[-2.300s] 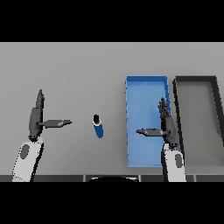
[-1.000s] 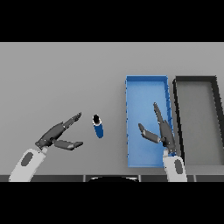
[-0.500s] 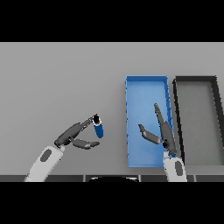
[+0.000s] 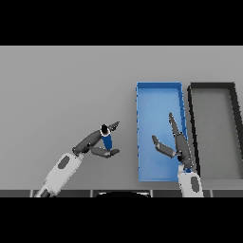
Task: Pick up the blue pipe and place it into the blue bin.
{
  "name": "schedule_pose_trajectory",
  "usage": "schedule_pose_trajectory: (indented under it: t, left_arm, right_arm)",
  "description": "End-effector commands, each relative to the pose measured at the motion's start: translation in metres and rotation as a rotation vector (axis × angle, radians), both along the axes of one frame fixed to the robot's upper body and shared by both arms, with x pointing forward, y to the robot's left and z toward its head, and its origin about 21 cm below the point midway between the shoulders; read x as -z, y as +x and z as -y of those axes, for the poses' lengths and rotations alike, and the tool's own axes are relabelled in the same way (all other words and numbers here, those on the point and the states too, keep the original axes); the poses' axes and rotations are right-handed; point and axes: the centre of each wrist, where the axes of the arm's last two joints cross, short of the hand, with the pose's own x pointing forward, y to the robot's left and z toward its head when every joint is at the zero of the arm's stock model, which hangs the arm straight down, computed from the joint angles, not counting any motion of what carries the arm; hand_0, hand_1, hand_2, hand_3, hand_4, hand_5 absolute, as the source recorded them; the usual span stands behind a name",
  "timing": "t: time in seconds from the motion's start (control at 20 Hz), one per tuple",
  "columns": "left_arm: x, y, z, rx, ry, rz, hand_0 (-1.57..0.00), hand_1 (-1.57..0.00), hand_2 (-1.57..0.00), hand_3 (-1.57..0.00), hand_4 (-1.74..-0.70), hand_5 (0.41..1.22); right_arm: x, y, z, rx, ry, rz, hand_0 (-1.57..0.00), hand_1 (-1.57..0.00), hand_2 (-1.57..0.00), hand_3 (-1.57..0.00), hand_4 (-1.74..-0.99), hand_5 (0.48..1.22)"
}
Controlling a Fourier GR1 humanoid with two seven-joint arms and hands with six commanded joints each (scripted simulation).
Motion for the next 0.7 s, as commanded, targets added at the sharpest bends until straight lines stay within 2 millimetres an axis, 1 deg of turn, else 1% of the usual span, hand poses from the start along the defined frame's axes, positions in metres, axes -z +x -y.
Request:
schedule_pose_trajectory:
  t: [0.0, 0.05, 0.1, 0.15, 0.2, 0.25, 0.3, 0.35, 0.4, 0.5, 0.6, 0.65]
  left_arm:
    - [-0.002, 0.003, 0.003, -0.010, -0.020, 0.002, 0.00, 0.00, -0.04, -0.01, -1.24, 0.558]
    - [-0.002, 0.004, 0.007, -0.017, -0.038, 0.001, 0.00, -0.04, -0.11, -0.04, -1.27, 0.585]
    - [0.001, 0.001, 0.010, -0.018, -0.048, -0.005, -0.03, -0.14, -0.22, -0.12, -1.29, 0.617]
    - [-0.001, 0.000, 0.012, -0.025, -0.055, -0.002, -0.10, -0.26, -0.36, -0.22, -1.32, 0.651]
    - [0.002, -0.001, 0.017, -0.032, -0.076, -0.032, -0.29, -0.46, -0.54, -0.49, -1.34, 0.765]
    - [0.003, 0.001, 0.020, -0.048, -0.071, -0.050, -0.50, -0.68, -0.73, -0.70, -1.42, 0.856]
    - [0.003, 0.001, 0.022, -0.041, -0.068, -0.039, -0.72, -0.86, -0.90, -0.88, -1.48, 0.929]
    - [0.004, 0.001, 0.024, -0.028, -0.076, -0.026, -0.89, -1.00, -1.03, -1.01, -1.53, 0.988]
    - [0.006, -0.001, 0.024, -0.003, -0.092, -0.019, -1.02, -1.11, -1.14, -1.10, -1.57, 1.034]
    - [0.011, -0.005, 0.026, 0.001, -0.122, 0.027, -1.22, -1.28, -1.30, -1.22, -1.63, 1.101]
    - [0.012, -0.007, 0.029, -0.001, -0.130, 0.046, -1.35, -1.38, -1.40, -1.32, -1.67, 1.144]
    - [0.008, -0.007, 0.031, -0.008, -0.130, 0.049, -1.39, -1.42, -1.43, -1.35, -1.68, 1.160]
  right_arm:
    - [0.001, 0.001, 0.000, 0.006, -0.009, -0.014, 0.00, 0.00, 0.00, 0.00, -1.204, 0.605]
    - [-0.001, 0.003, -0.001, 0.006, -0.017, -0.007, 0.00, 0.00, 0.00, 0.00, -1.196, 0.603]
    - [0.001, 0.002, 0.002, 0.008, -0.020, -0.012, 0.00, 0.00, 0.00, 0.00, -1.196, 0.605]
    - [-0.002, 0.005, -0.001, 0.004, -0.008, -0.008, 0.00, 0.00, 0.00, 0.00, -1.198, 0.605]
    - [-0.002, 0.004, 0.000, 0.003, -0.001, -0.007, 0.00, 0.00, 0.00, 0.00, -1.199, 0.605]
    - [0.000, 0.004, -0.001, 0.002, -0.004, -0.015, 0.00, 0.00, 0.00, 0.00, -1.196, 0.604]
    - [-0.001, 0.004, -0.001, -0.004, 0.001, -0.009, 0.00, 0.00, 0.00, 0.00, -1.198, 0.604]
    - [-0.002, 0.004, -0.001, -0.009, 0.003, -0.003, 0.00, 0.00, 0.00, 0.00, -1.195, 0.604]
    - [-0.002, 0.004, 0.002, -0.001, 0.003, -0.006, 0.00, 0.00, 0.00, 0.00, -1.196, 0.604]
    - [-0.005, 0.004, 0.005, -0.001, 0.001, 0.004, 0.00, 0.00, 0.00, 0.00, -1.195, 0.603]
    - [-0.001, 0.003, 0.002, -0.001, 0.009, -0.022, 0.00, 0.00, 0.00, 0.00, -1.190, 0.600]
    - [-0.001, 0.004, -0.001, 0.000, 0.007, -0.015, 0.00, 0.00, 0.00, 0.00, -1.192, 0.602]
